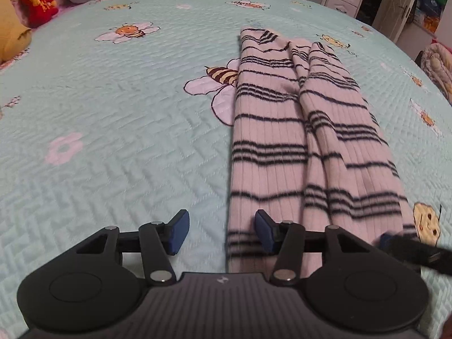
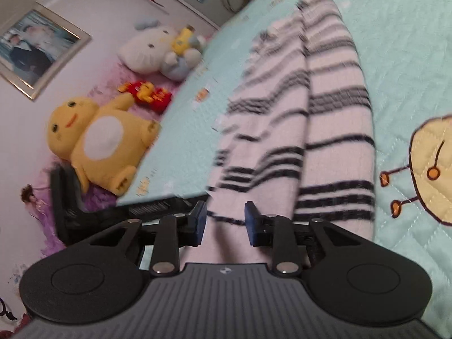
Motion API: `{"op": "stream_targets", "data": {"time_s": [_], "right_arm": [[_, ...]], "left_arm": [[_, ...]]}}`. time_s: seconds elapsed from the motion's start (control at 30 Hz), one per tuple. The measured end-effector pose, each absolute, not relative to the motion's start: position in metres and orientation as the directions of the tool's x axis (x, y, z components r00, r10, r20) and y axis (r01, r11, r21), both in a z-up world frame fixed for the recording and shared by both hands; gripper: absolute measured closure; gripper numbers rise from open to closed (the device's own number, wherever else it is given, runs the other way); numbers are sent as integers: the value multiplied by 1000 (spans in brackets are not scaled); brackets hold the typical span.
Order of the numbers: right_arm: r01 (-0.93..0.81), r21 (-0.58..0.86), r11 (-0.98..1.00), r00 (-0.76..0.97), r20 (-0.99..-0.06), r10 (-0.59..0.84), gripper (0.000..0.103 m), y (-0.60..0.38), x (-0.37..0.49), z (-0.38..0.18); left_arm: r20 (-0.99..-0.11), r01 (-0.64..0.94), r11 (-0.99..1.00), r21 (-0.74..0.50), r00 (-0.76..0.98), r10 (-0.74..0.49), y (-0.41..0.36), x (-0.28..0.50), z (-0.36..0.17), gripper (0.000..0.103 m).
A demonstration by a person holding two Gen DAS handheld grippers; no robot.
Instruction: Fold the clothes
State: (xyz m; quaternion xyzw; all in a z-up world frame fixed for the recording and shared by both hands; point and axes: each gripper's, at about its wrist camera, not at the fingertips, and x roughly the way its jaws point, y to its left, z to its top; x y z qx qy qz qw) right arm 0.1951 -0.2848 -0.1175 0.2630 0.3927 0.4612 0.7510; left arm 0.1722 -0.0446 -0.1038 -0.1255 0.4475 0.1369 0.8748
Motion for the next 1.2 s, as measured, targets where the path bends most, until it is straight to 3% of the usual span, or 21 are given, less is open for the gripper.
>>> {"op": "stream_targets", "data": {"time_s": [0.2,0.27,0.33,0.67,0.77,1.0,1.1,1.17,1.2], "right_arm": [[-490,740,461,283,-365,887,70,-288,171,-106],[-466,729,502,273,-421,865,70,-285,170,-117],[-462,726,510,273,-431,860,81,-287,167,-119],[-479,682,552,331,-443,834,68,-299,151,-112],[-432,696,574,276,-504,819,67,-296,159,-137],[-462,715,525,328,-412,850,64,-320,139,-117],[-451,717,532,335,-417,845,57,-332,136,-123],[-391,720,574,322,-477,818,58,-337,143,-143],[-372,742,557,322,-460,827,63,-340,145,-149]], "left_arm": [[-826,-360,930,-79,546,141,-58,154,-109,50],[-828,-370,925,-82,543,143,-60,150,-110,50],[-831,-376,923,-84,538,143,-60,147,-107,50],[-811,-343,937,-59,565,156,-83,130,-77,50],[-802,-322,946,-48,577,155,-95,128,-68,50],[-773,-252,963,-95,628,88,-126,128,-43,50],[-767,-190,979,-79,639,62,-146,138,-51,48],[-816,-194,980,-36,572,83,-151,151,-78,48],[-845,-203,979,-17,527,94,-151,158,-94,47]]}}
